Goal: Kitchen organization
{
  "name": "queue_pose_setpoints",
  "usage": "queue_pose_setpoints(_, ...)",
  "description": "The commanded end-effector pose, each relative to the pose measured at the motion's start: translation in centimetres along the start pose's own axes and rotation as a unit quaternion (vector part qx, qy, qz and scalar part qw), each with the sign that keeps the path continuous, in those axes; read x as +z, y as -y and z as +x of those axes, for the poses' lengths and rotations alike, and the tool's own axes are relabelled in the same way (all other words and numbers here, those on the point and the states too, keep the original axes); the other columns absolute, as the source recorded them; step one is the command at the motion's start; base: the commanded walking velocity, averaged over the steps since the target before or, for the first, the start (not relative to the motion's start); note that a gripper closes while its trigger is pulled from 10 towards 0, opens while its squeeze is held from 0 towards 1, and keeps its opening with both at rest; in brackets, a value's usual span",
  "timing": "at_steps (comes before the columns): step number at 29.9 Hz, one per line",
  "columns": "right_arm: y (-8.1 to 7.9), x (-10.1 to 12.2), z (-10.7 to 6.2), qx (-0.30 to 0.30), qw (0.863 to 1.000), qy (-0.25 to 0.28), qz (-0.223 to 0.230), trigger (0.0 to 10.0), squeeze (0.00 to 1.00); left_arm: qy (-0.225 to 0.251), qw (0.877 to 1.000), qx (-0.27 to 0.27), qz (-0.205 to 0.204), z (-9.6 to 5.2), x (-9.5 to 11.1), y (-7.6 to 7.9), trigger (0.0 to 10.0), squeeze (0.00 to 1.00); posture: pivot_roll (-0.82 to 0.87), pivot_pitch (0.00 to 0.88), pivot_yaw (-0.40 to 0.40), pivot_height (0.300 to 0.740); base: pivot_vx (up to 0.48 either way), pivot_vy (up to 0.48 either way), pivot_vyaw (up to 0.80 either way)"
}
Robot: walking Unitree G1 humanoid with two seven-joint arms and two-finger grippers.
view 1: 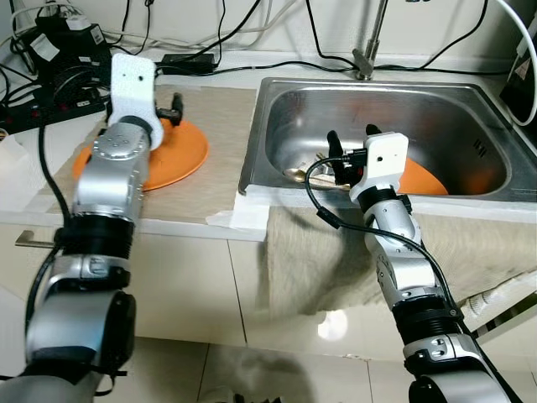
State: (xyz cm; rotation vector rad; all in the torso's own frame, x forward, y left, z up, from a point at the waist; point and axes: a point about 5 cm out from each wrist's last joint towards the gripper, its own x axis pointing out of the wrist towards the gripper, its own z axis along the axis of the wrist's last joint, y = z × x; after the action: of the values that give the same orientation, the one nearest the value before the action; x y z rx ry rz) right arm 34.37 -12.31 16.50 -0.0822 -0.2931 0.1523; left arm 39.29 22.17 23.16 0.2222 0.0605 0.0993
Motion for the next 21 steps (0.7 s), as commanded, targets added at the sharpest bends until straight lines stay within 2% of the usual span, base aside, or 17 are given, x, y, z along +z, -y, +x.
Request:
queue_pose_setpoints(1, -0.1, 0.0, 0.0, 0.002, 1.000, -0.001, 0.001, 10.0, 0.00, 0.010, 1.000, -0.006, -0.007, 0.2, 0.6, -0.5, 10.0, 0.00, 0.04, 0.000, 0.038, 0.740, 0.000, 0.000, 0.00)
queue_pose_setpoints(2, -0.1, 0.0, 0.0, 0.002, 1.000, -0.001, 0.001, 10.0, 0.00, 0.011, 1.000, -0.007, -0.009, 0.3, 0.6, -0.5, 10.0, 0.10, 0.04, 0.000, 0.038, 0.740, 0.000, 0.000, 0.00)
queue_pose_setpoints(3, -0.1, 0.0, 0.0, 0.002, 1.000, -0.001, 0.001, 10.0, 0.00, 0.013, 1.000, -0.005, -0.003, 0.3, 0.7, -0.5, 10.0, 1.00, 0.04, 0.000, 0.038, 0.740, 0.000, 0.000, 0.00)
queue_pose_setpoints(9, -0.1, 0.1, 0.0, 0.001, 1.000, 0.000, 0.001, 10.0, 0.00, 0.015, 1.000, -0.018, 0.008, 0.6, 0.1, 0.4, 10.0, 1.00, 0.04, 0.000, 0.040, 0.740, 0.000, 0.000, 0.00)
queue_pose_setpoints(15, 0.0, 0.1, -0.1, 0.000, 1.000, -0.001, -0.001, 10.0, 0.00, 0.005, 1.000, -0.025, 0.001, 0.8, -0.4, 0.6, 10.0, 1.00, 0.03, 0.000, 0.040, 0.740, 0.000, 0.000, 0.00)
queue_pose_setpoints(16, 0.1, 0.0, -0.1, 0.000, 1.000, -0.001, -0.001, 10.0, 0.00, 0.005, 1.000, -0.025, -0.012, 0.8, -0.4, 0.6, 0.0, 1.00, 0.03, 0.000, 0.039, 0.740, 0.000, 0.000, 0.00)
queue_pose_setpoints(17, 0.1, 0.0, -0.1, 0.000, 1.000, -0.002, -0.001, 10.0, 0.00, 0.006, 0.999, -0.024, -0.021, 0.8, -0.5, 0.6, 0.0, 1.00, 0.03, 0.000, 0.039, 0.740, 0.000, 0.000, 0.00)
queue_pose_setpoints(18, 0.1, 0.0, -0.1, 0.000, 1.000, -0.002, -0.002, 10.0, 0.00, 0.005, 0.999, -0.019, -0.029, 0.9, -0.5, 0.5, 0.0, 0.00, 0.03, 0.000, 0.038, 0.740, 0.000, 0.000, 0.00)
queue_pose_setpoints(21, 0.1, 0.0, -0.2, 0.000, 1.000, -0.002, -0.002, 10.0, 0.00, -0.003, 0.999, -0.003, -0.043, 1.0, -0.8, 0.1, 0.0, 0.00, 0.03, 0.000, 0.039, 0.740, 0.000, 0.000, 0.00)
